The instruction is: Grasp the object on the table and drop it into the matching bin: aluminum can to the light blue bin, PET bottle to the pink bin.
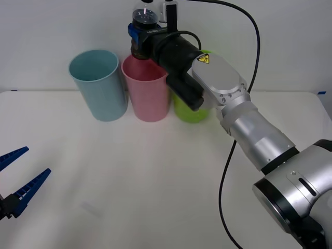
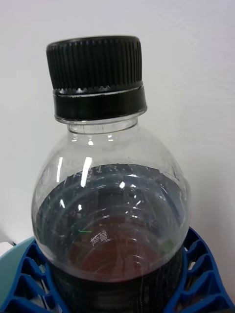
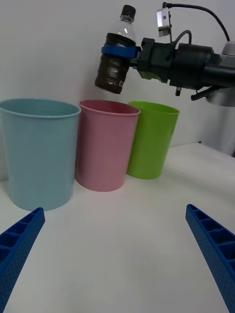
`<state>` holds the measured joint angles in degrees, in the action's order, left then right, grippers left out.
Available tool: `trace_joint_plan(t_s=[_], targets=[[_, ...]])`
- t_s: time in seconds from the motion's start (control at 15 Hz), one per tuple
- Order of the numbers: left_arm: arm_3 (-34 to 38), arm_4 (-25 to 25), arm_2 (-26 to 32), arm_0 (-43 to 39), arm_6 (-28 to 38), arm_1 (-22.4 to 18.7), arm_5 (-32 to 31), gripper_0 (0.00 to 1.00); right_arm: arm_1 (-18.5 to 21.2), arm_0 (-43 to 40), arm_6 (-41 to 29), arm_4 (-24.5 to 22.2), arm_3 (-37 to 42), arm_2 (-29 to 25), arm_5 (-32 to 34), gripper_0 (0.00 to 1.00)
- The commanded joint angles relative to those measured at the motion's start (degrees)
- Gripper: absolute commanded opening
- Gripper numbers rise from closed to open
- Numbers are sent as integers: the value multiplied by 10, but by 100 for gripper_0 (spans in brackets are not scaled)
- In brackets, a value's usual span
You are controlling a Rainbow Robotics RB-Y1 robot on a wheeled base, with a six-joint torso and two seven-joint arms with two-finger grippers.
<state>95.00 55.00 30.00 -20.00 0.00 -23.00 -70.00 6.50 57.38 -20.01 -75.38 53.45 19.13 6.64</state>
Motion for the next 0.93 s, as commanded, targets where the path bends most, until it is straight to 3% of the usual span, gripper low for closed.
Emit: trace_joint_plan(t_s=[0.07, 0.33, 0.4, 0.47, 0.53, 0.93], targets=[[0, 0, 0, 0, 0, 0, 0, 100, -1, 0, 3, 0, -1, 2, -1, 0], [0, 0, 0, 0, 0, 0, 0, 100, -1, 0, 6, 0, -1, 2, -1, 12], [0, 0, 0, 0, 0, 0, 0, 100, -1, 0, 6, 0, -1, 2, -1, 32], [0, 0, 0, 0, 0, 0, 0, 100, 0, 0, 8, 0, -1, 2, -1, 87], [0, 0, 0, 0, 0, 0, 0, 100, 2, 0, 11, -1, -1, 2, -1, 100], [0, 0, 0, 0, 0, 0, 0, 100, 19, -1, 12, 4, 12, 2, 10, 100]])
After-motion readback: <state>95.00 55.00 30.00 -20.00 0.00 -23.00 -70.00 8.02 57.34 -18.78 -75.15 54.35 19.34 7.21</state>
